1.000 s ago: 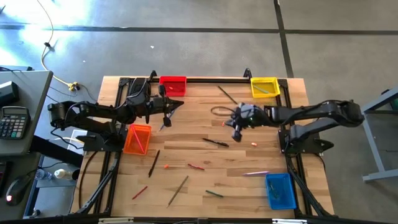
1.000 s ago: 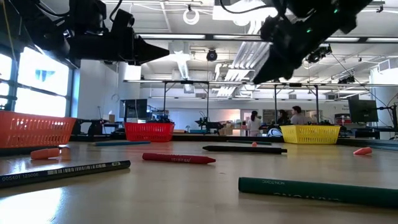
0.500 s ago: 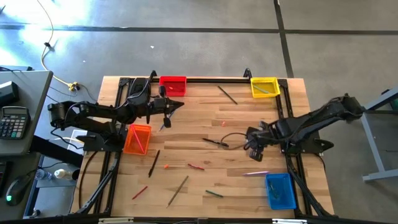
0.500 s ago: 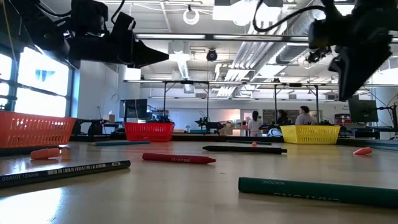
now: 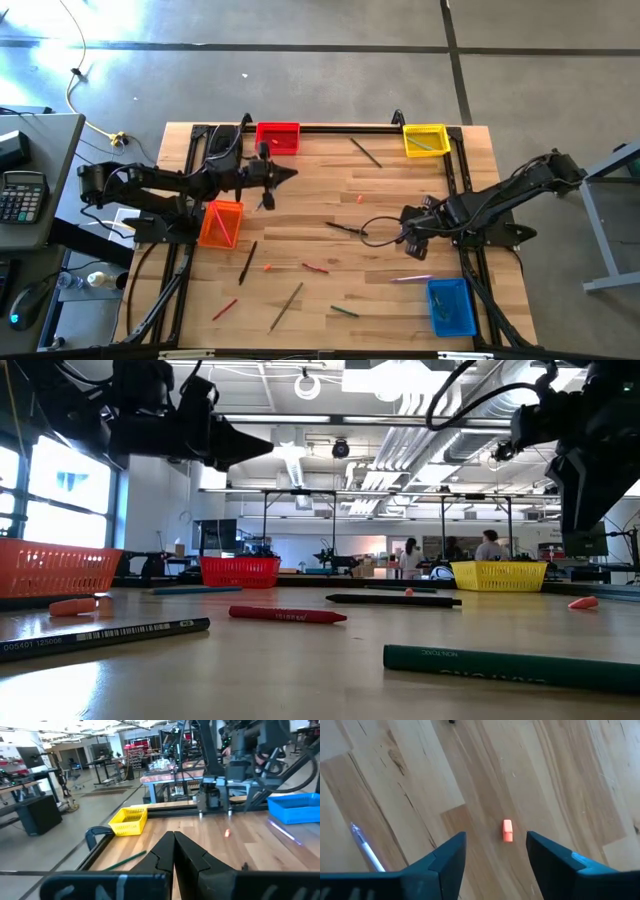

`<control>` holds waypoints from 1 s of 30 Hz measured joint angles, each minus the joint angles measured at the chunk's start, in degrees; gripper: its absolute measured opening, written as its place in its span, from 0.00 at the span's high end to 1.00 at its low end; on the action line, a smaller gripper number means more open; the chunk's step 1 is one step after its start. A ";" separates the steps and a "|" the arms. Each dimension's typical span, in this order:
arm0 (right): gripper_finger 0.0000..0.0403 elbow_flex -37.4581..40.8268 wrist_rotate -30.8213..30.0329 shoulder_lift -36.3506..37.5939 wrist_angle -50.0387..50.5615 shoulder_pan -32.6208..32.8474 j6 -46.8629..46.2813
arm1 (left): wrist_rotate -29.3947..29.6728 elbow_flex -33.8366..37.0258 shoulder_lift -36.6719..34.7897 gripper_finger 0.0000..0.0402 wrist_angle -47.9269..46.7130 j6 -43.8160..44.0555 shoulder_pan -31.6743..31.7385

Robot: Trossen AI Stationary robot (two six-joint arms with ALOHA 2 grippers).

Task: Sort crayons/erasers/pens/pencils in bins
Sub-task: Put the orange pencil eraser into the red bin

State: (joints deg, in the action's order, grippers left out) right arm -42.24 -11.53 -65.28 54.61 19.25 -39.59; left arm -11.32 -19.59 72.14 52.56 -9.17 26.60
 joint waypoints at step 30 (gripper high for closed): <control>0.50 0.00 -1.17 -14.80 -1.98 0.11 2.48 | 3.46 0.00 0.00 1.00 -0.46 -1.97 -7.33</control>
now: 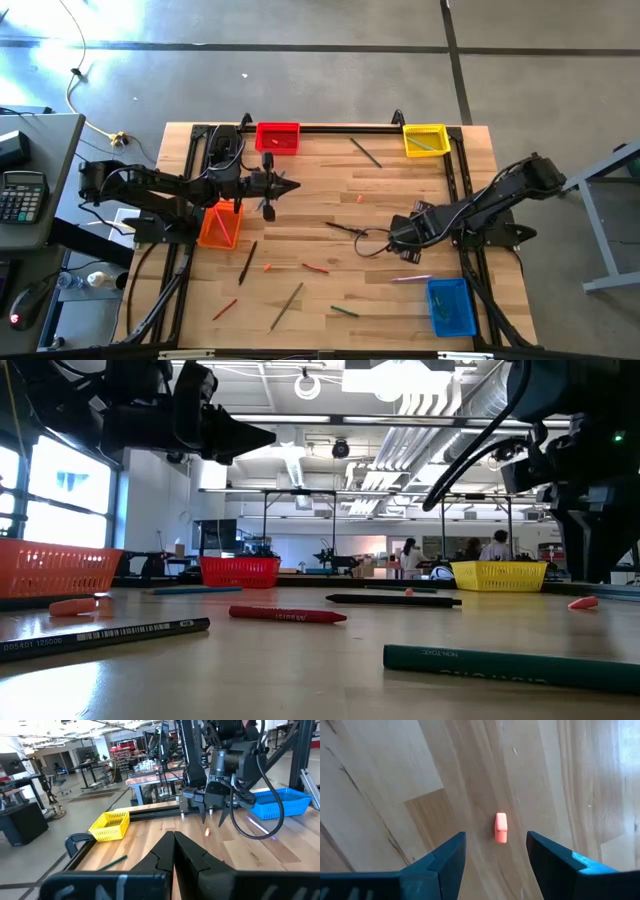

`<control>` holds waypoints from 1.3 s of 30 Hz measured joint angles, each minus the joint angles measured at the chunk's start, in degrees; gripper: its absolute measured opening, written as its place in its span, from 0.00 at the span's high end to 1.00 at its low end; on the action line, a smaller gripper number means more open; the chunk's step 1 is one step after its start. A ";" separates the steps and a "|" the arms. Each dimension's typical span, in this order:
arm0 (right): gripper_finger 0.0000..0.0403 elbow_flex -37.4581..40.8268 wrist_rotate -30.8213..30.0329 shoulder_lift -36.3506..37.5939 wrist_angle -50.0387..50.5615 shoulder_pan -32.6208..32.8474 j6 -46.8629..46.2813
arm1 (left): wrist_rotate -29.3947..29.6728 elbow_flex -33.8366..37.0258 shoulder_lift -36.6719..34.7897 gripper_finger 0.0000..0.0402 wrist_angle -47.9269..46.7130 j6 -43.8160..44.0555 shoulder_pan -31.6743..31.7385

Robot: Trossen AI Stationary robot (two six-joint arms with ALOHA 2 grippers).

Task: Sort crayons/erasers/pens/pencils in bins
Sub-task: Put the orange pencil eraser into the red bin

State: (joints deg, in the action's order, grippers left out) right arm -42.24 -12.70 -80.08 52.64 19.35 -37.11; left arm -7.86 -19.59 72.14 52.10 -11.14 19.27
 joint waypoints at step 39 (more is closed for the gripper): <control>0.96 12.13 -1.76 7.44 -24.32 1.58 -4.95 | -4.36 -0.02 1.59 1.00 1.25 -5.61 -0.72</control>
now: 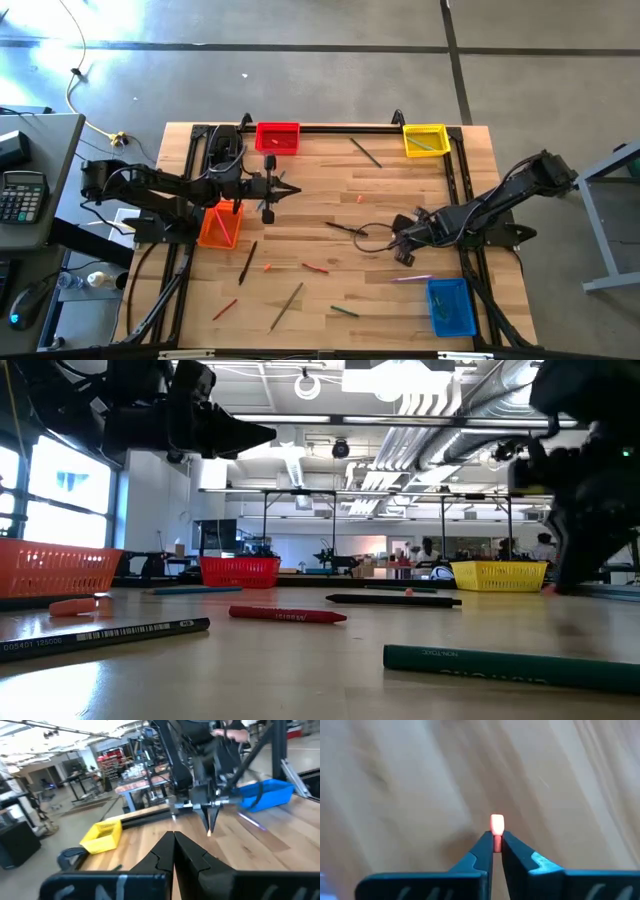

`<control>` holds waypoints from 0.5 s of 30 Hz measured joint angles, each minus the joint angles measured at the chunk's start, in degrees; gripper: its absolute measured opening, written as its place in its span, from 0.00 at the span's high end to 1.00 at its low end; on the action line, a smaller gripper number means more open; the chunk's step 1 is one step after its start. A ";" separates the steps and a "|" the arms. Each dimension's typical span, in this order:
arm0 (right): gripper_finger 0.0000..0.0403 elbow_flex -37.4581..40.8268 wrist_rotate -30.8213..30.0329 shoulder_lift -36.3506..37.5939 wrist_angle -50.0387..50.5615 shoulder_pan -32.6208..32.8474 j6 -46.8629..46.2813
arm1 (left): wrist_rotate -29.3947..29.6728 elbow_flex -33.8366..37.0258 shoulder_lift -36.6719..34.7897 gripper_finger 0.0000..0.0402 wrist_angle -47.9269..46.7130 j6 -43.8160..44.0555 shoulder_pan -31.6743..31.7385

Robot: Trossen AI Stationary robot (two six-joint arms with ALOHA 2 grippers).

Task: Sort crayons/erasers/pens/pencils in bins
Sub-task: Put the orange pencil eraser into the red bin

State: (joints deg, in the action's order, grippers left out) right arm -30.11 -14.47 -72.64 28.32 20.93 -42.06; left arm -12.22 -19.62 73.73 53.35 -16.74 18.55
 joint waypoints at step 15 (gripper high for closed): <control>1.00 0.04 -1.60 -5.41 -43.14 -1.94 23.09 | 13.27 -4.08 15.22 0.94 1.37 -16.16 -16.85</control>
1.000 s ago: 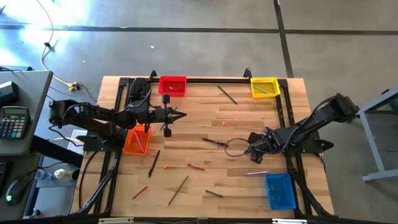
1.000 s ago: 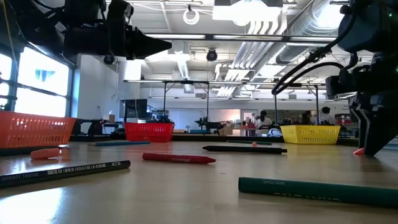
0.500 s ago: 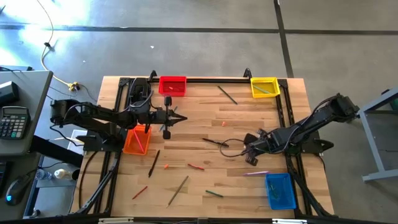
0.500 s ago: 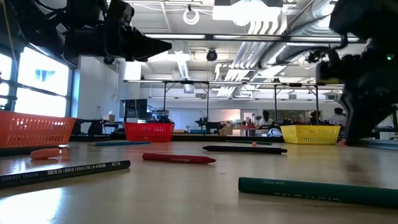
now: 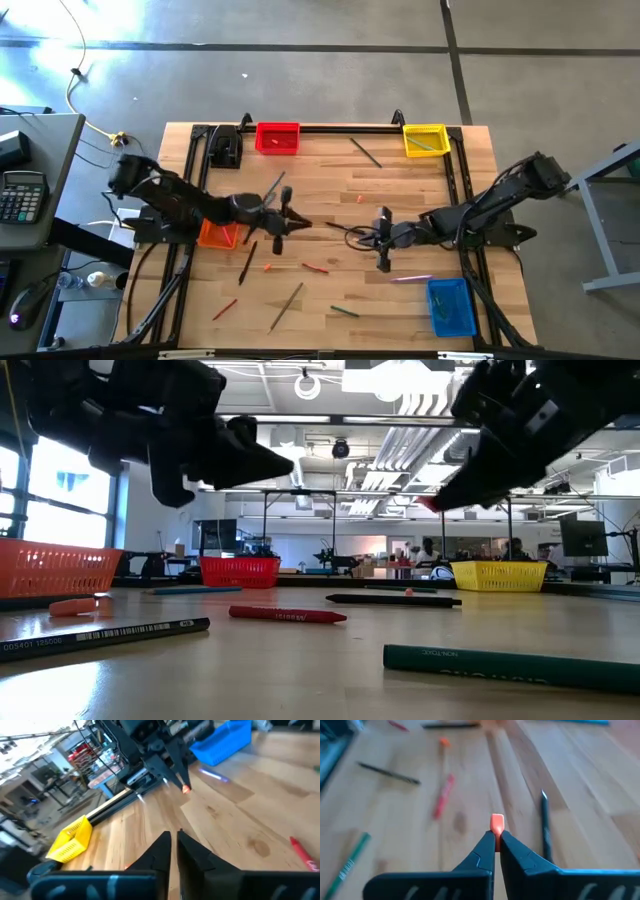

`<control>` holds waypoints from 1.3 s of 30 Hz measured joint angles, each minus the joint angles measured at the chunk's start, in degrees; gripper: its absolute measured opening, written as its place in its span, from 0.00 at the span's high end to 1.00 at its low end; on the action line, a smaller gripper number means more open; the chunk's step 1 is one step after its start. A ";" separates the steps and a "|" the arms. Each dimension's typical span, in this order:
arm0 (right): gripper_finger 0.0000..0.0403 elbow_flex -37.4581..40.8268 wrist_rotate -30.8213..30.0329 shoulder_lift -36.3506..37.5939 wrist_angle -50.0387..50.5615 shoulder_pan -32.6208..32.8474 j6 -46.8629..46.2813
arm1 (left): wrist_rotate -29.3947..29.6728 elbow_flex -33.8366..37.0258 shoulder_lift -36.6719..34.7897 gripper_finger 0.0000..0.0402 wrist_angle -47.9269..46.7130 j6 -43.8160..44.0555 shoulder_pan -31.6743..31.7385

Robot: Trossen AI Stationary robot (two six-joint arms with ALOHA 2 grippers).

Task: Sort crayons/erasers/pens/pencils in bins
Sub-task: Put the orange pencil eraser into the red bin

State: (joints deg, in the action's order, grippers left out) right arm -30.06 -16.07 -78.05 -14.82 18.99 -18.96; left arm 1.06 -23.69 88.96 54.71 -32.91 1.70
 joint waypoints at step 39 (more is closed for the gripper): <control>1.00 -10.65 11.51 -24.49 -23.49 -6.01 5.49 | 17.47 -12.45 17.19 0.93 -4.41 -21.71 -13.09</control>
State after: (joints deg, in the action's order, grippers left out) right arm -40.72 -4.56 -102.54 -38.31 12.99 -13.47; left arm 18.53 -36.14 106.15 50.30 -54.62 -11.40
